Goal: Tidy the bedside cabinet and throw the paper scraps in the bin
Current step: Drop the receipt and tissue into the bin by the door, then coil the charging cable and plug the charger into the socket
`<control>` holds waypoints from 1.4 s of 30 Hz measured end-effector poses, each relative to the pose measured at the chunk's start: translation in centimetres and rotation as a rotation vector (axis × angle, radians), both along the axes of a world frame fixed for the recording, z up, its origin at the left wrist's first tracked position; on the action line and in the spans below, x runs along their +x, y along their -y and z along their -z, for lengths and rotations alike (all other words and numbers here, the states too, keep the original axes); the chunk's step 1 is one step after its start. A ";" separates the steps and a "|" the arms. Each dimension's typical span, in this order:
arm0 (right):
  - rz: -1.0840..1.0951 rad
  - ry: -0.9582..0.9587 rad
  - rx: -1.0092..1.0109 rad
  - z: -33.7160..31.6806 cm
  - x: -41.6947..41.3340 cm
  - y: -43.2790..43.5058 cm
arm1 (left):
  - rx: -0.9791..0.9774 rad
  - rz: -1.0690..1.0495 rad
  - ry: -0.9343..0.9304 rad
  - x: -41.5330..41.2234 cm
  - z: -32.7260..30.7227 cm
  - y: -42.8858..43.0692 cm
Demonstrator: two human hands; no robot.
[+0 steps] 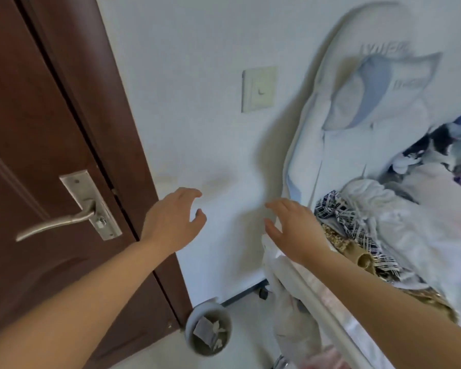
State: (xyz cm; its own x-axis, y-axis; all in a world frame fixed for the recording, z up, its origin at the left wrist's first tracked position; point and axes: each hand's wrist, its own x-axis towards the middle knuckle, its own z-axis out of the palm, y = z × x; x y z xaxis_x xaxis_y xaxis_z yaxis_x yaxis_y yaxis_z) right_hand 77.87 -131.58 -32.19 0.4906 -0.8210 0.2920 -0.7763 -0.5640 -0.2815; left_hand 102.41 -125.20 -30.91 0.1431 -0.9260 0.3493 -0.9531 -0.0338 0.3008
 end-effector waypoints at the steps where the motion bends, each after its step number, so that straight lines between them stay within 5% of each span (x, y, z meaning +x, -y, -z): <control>1: 0.032 -0.002 -0.036 -1.4 -0.8 -0.7 | -0.046 0.027 0.020 -0.6 -1.7 0.3; 9: 0.371 0.028 -0.241 -11.4 -10.6 -7.5 | -0.227 0.253 0.038 -10.6 -11.5 1.9; 20: 0.916 -0.080 -0.355 -19.7 -35.6 -18.8 | -0.428 0.849 -0.075 -40.5 -20.7 -0.1; 30: 1.205 -0.196 -0.392 -23.6 -58.9 -30.2 | -0.480 1.142 -0.129 -67.3 -23.2 -6.4; 42: 1.346 -0.244 -0.353 -22.9 -77.4 -35.6 | -0.405 1.237 -0.096 -87.7 -20.6 -7.6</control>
